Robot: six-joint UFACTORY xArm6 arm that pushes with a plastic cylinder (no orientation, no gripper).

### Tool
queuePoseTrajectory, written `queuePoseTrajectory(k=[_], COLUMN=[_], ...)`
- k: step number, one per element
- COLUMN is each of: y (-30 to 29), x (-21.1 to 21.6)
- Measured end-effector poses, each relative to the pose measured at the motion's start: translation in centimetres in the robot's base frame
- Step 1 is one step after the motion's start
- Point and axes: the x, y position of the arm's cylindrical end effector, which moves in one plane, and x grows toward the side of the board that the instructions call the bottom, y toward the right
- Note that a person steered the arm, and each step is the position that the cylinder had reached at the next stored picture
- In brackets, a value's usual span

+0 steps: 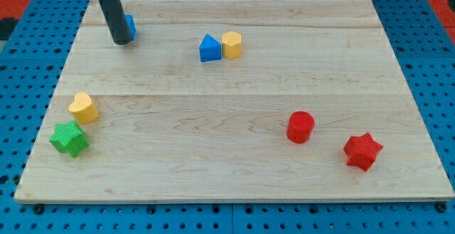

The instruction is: Separate the yellow hexagon from the blue triangle

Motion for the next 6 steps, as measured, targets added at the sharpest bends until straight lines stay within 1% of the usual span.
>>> queuePoseTrajectory(k=[1,2,3,4,6], y=[1.5,5.0,11.2,16.6,24.5], x=[-2.0,-0.4,2.4,3.0,-3.3])
